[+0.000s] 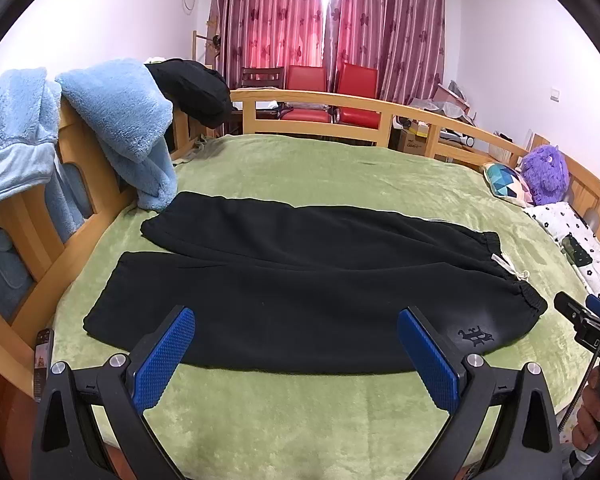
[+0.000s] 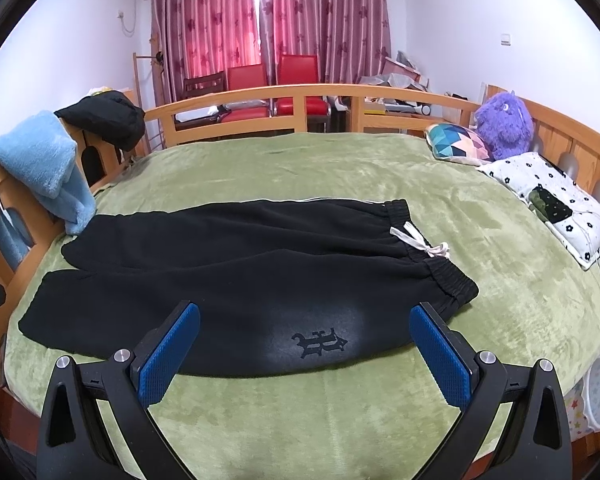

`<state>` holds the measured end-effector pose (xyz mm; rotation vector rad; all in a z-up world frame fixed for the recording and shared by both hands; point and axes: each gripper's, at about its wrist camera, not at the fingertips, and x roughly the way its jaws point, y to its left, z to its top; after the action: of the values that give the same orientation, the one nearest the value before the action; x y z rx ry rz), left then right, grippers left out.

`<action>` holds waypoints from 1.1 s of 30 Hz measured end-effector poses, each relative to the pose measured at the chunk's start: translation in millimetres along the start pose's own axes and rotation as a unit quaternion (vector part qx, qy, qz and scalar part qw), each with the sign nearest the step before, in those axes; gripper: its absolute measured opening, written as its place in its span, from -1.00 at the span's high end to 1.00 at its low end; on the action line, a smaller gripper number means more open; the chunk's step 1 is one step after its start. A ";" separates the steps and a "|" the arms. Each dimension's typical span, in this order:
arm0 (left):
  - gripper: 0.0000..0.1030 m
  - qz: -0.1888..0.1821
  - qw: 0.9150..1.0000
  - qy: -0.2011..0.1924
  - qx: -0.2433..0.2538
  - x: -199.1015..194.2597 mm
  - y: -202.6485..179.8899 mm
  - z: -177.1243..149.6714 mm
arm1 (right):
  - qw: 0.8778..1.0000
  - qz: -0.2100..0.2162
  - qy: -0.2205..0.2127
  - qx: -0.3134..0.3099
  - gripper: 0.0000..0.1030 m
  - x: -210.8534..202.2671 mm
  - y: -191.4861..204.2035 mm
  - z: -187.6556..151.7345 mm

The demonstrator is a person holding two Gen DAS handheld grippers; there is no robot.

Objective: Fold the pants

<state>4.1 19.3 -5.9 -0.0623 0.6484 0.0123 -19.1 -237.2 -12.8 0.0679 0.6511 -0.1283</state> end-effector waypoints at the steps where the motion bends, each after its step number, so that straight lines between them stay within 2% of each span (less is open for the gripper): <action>1: -0.99 0.000 1.000 -0.001 -0.001 -0.1 1.4 0.1 | 1.000 -0.001 0.000 -0.001 -0.99 0.1 -0.6 -1.0; 24: -0.99 -0.001 1.000 0.000 -0.010 1.7 9.0 1.8 | 1.000 0.001 -0.006 -0.005 -0.99 0.7 0.9 -1.6; 33: -0.99 -0.016 1.000 -0.018 -0.011 2.0 8.0 3.9 | 1.000 -0.008 -0.022 -0.004 -0.99 1.0 3.8 -4.7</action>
<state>7.8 27.5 -4.4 -0.0932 0.6104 -0.0112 -20.6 -233.1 -17.0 0.0521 0.6079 -0.1428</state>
